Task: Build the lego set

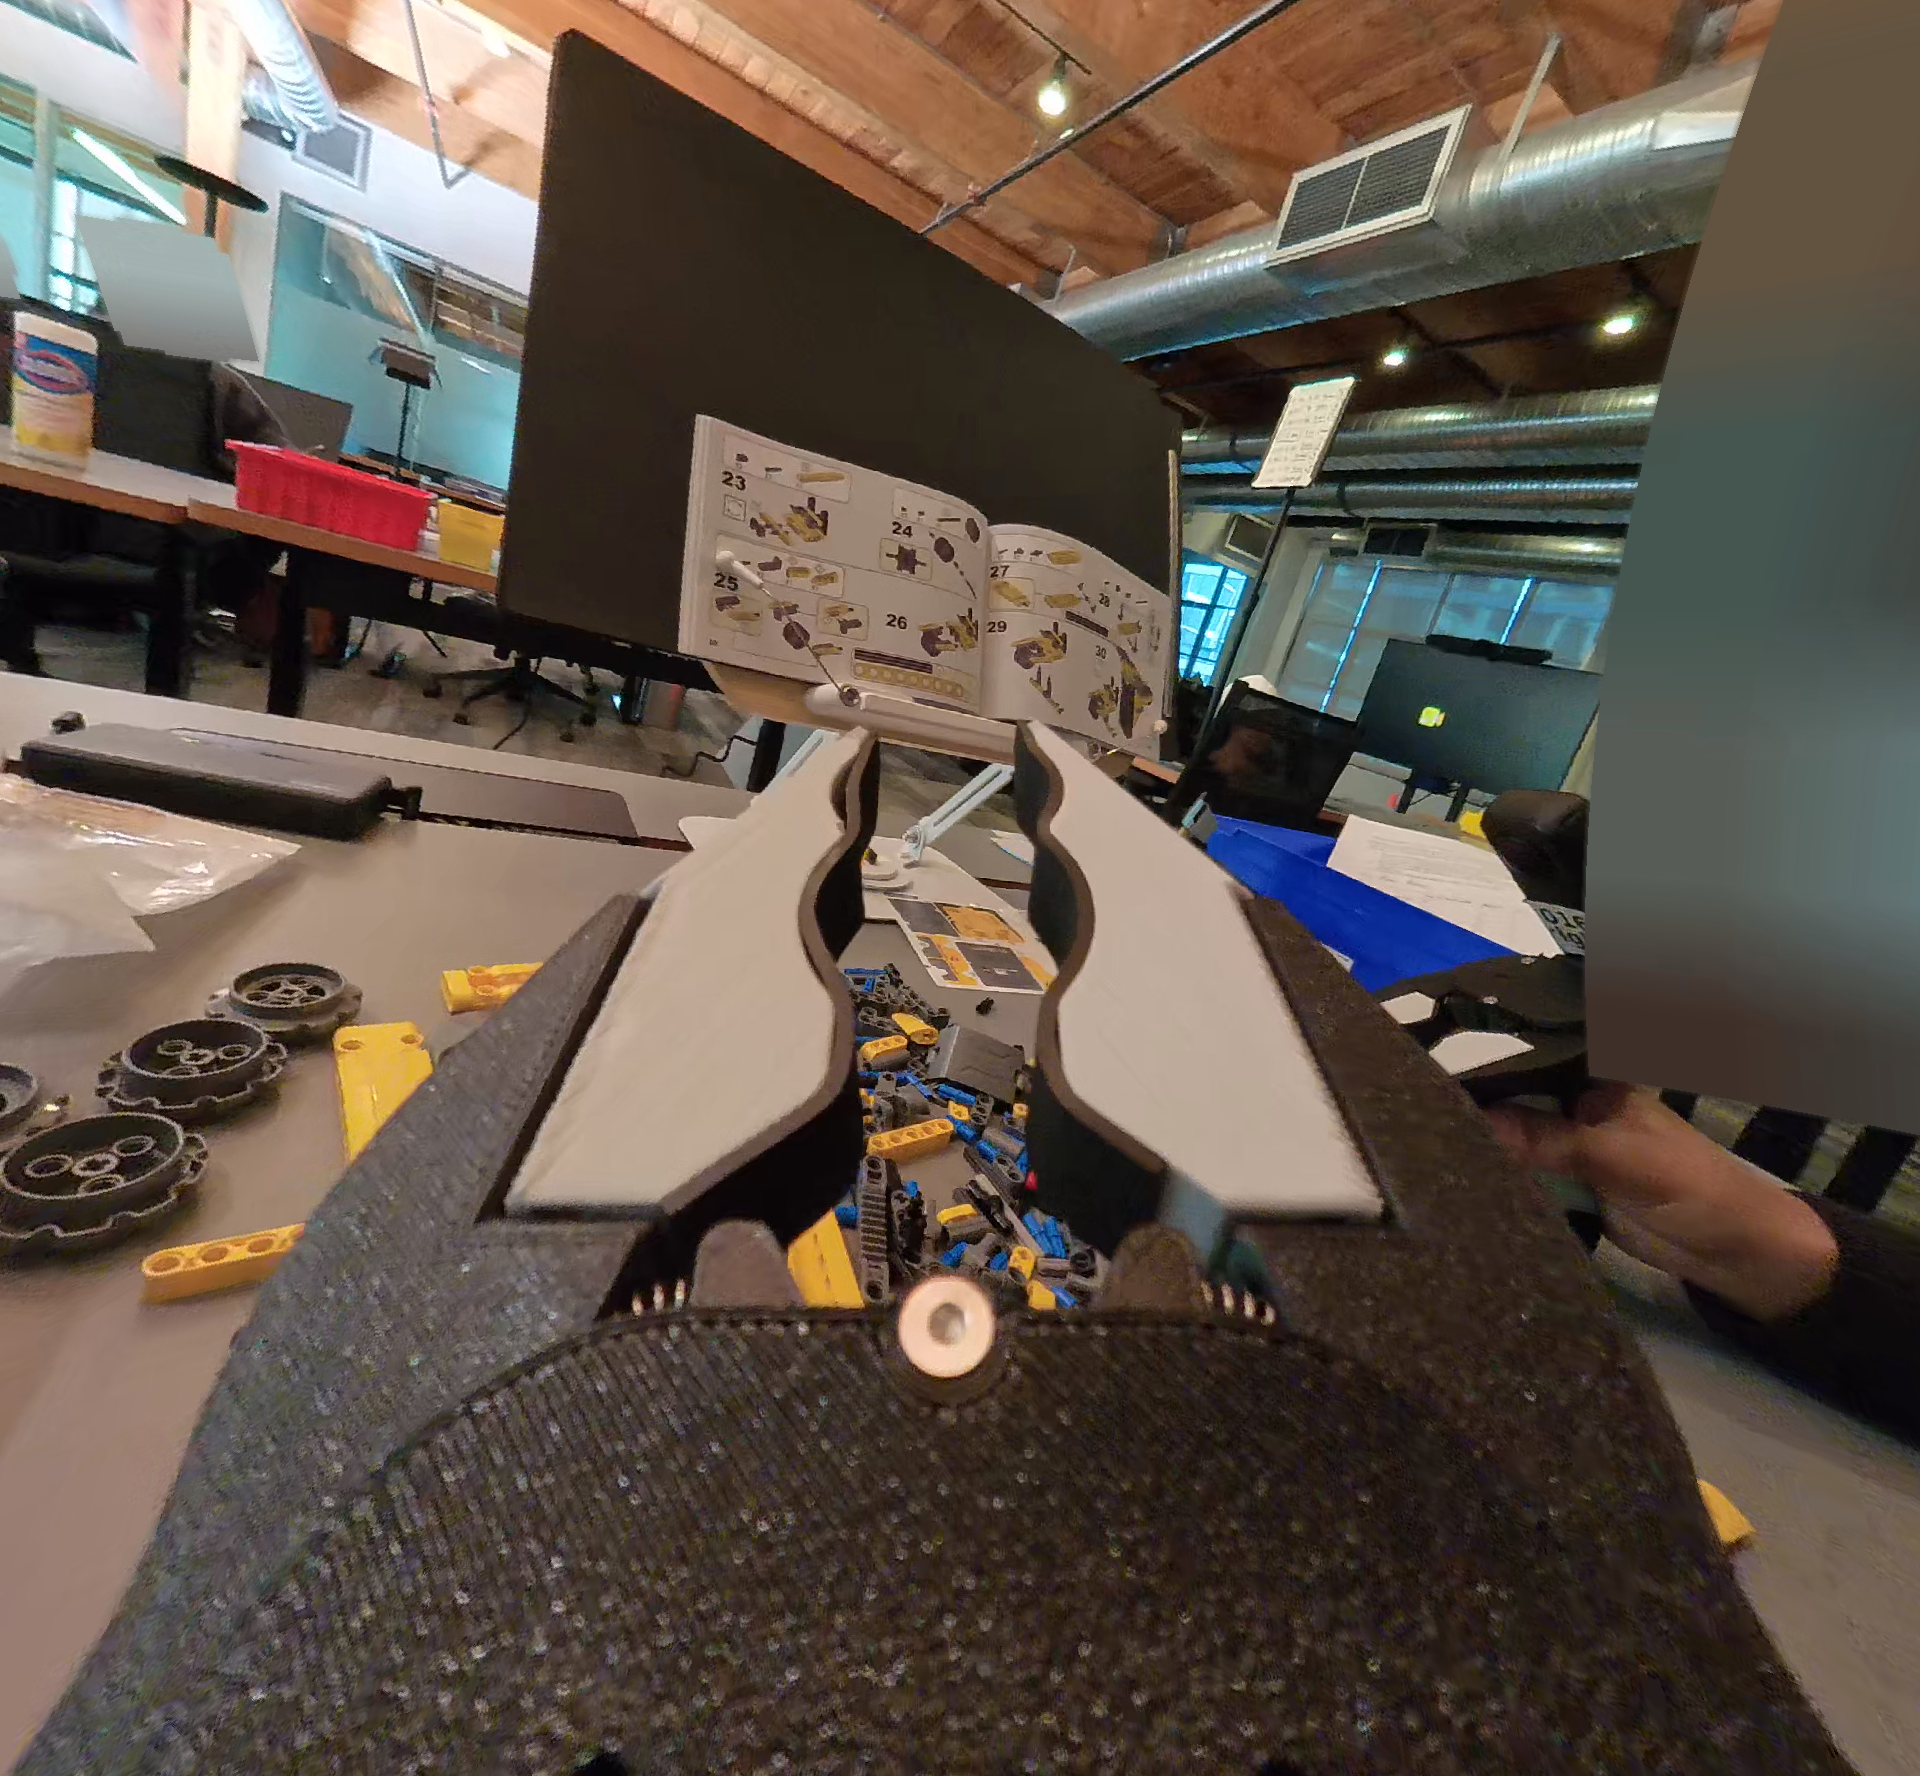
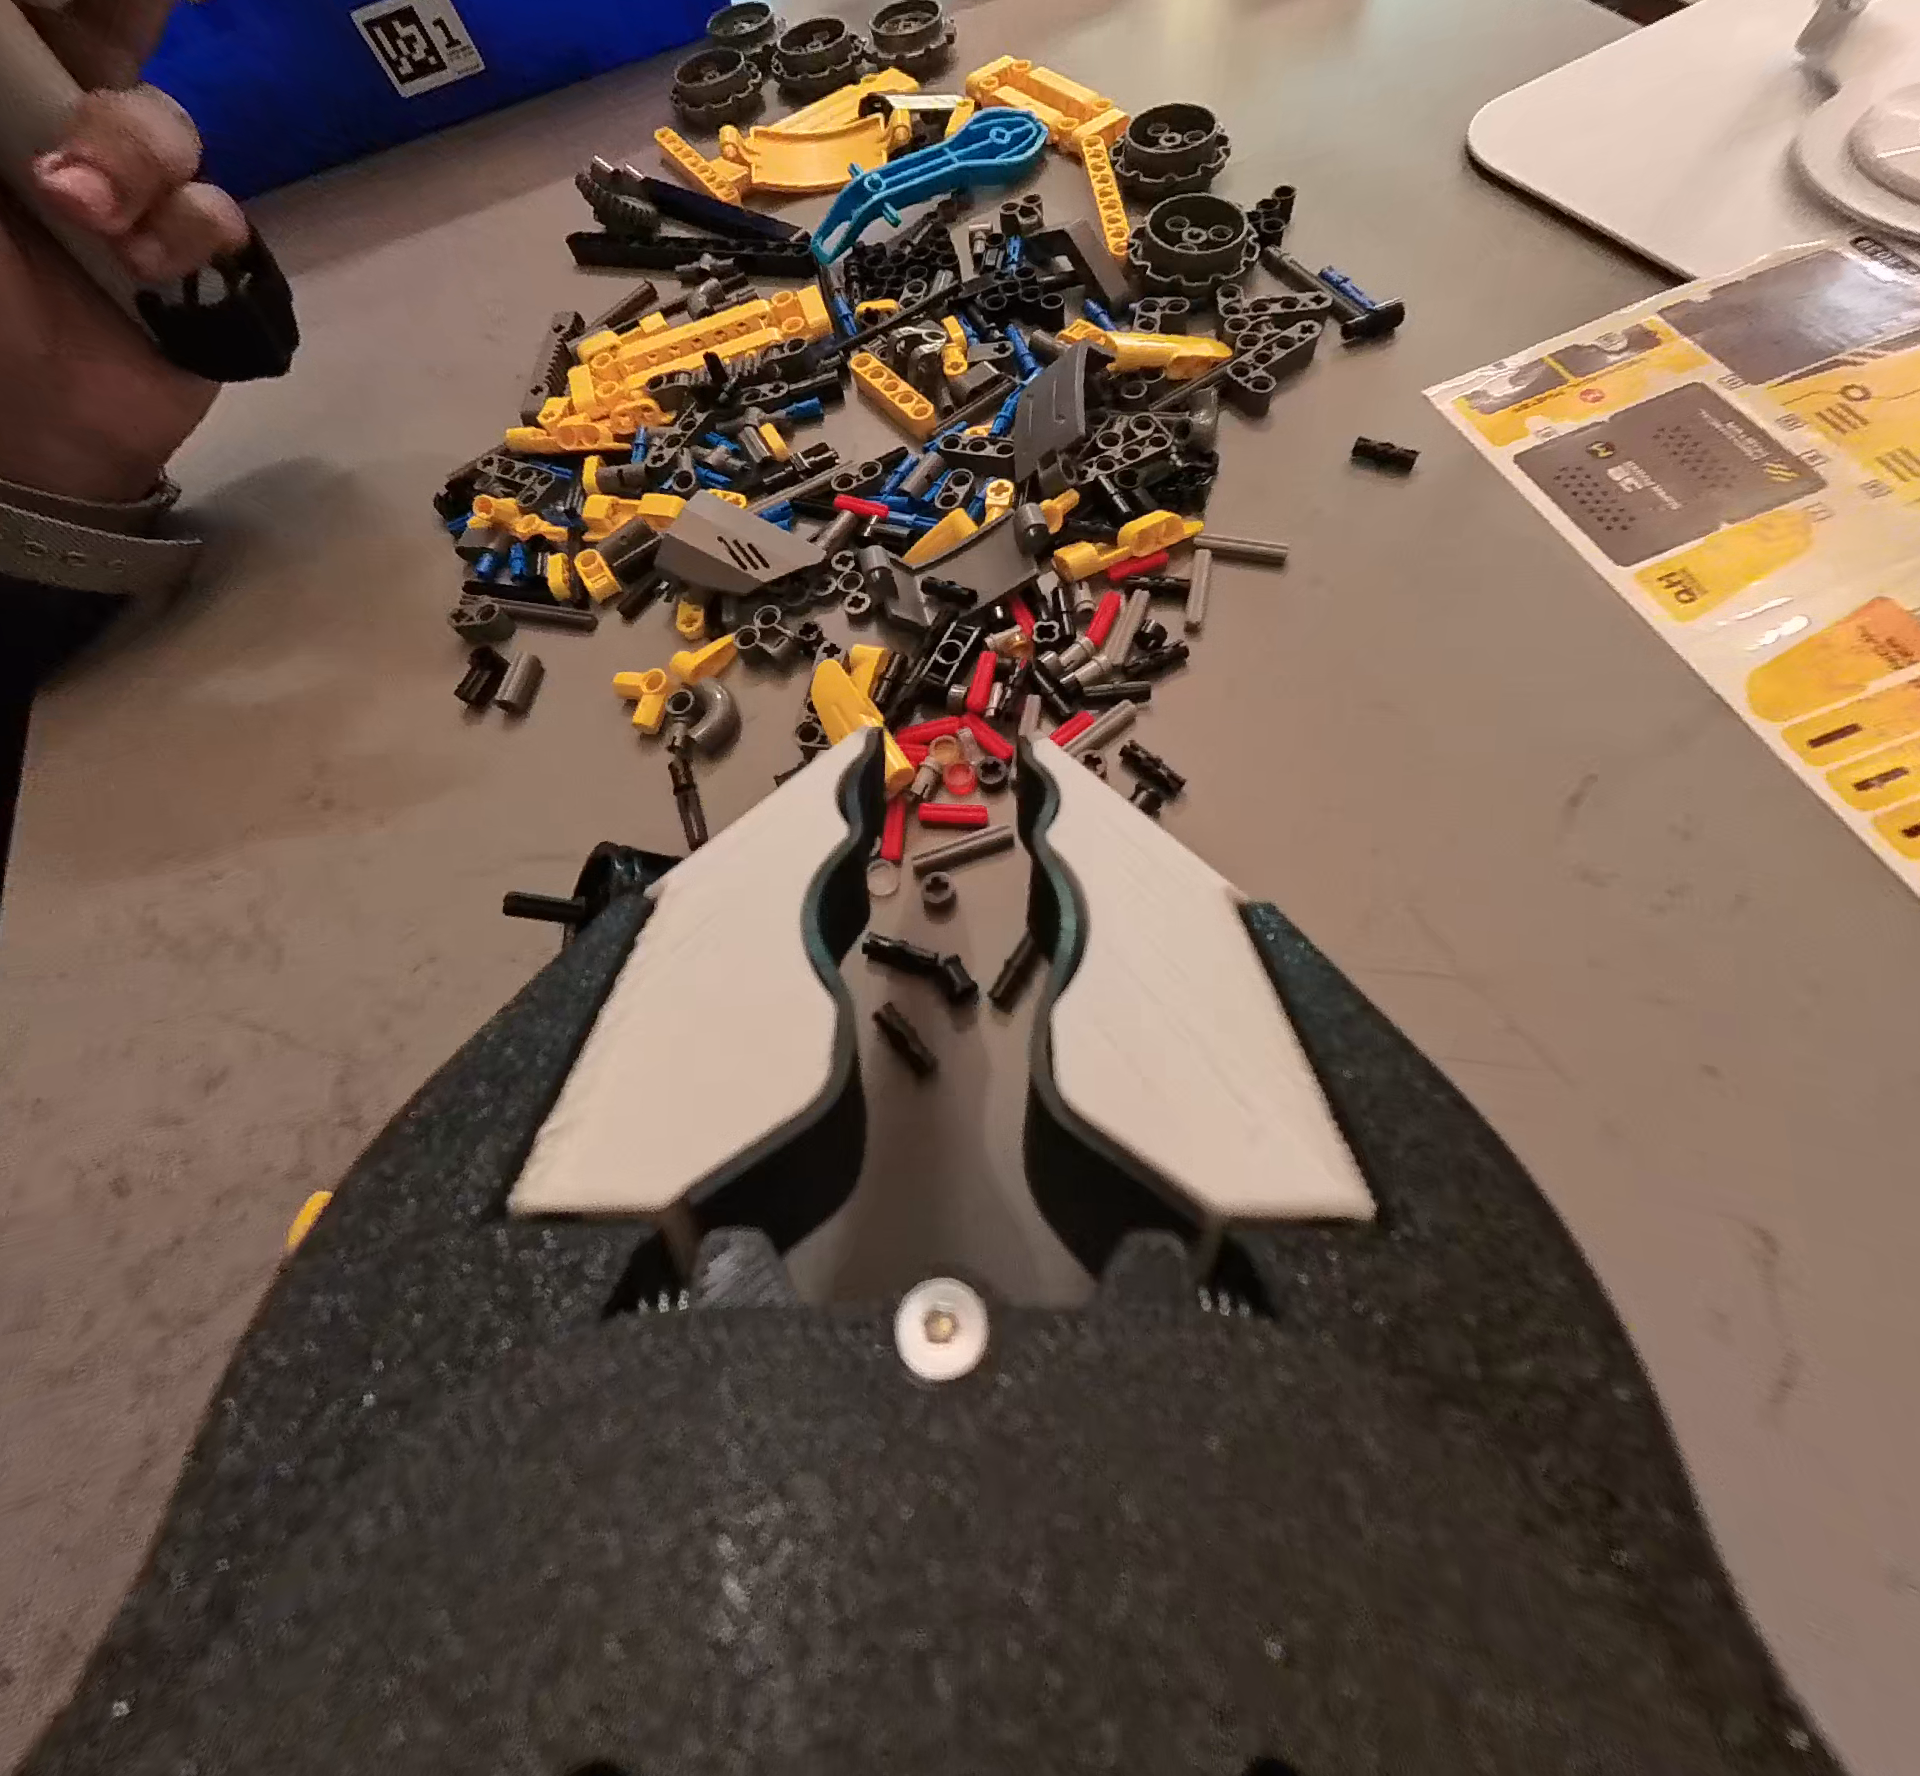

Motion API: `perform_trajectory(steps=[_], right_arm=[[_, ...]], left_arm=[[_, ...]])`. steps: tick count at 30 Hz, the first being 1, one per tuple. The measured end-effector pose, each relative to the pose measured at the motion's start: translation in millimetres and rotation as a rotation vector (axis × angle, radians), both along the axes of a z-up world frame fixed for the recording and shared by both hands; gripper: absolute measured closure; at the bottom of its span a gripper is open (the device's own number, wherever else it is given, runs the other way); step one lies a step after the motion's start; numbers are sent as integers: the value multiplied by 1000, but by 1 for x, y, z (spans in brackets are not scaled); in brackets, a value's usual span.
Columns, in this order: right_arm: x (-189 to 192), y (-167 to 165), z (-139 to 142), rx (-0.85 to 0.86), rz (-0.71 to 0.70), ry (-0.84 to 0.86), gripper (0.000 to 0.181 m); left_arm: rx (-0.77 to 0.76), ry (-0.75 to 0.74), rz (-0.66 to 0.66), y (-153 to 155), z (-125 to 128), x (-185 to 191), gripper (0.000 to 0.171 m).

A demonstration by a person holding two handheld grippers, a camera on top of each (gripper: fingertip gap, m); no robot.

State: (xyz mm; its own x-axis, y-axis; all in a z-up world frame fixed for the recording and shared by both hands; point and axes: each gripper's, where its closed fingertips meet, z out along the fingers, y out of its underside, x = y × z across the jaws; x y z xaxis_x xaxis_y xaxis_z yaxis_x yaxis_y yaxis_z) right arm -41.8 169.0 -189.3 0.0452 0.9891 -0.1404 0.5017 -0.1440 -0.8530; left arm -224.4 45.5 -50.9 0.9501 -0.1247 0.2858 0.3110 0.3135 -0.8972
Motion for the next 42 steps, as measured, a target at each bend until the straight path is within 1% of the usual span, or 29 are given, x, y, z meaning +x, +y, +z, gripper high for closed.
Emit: perform_trajectory(steps=[12, 24, 28, 32, 33, 37, 42], right_arm=[[1, -4, 2, -11, 21, 12, 150], [3, -5, 4, -12, 24, 22, 149], [1, -2, 3, 18, 3, 12, 151], [-14, 12, 7, 121, -32, 27, 156], [-21, 16, 8, 125, -41, 33, 158], [-52, 31, 7, -47, -85, 47, 158], [-76, 53, -11, -36, -114, -69, 153]], left_arm=[[-87, 30, -104, 19, -12, 21, 140], [-209, 175, -147, 35, -29, 50, 139], [-235, 210, -158, 39, -33, 57, 139], [-251, 212, -176, 42, -36, 60, 140], [-254, 211, -180, 43, -37, 61, 139], [-247, 208, -189, 43, -35, 62, 138], [-230, 215, -181, 40, -32, 62, 138]])
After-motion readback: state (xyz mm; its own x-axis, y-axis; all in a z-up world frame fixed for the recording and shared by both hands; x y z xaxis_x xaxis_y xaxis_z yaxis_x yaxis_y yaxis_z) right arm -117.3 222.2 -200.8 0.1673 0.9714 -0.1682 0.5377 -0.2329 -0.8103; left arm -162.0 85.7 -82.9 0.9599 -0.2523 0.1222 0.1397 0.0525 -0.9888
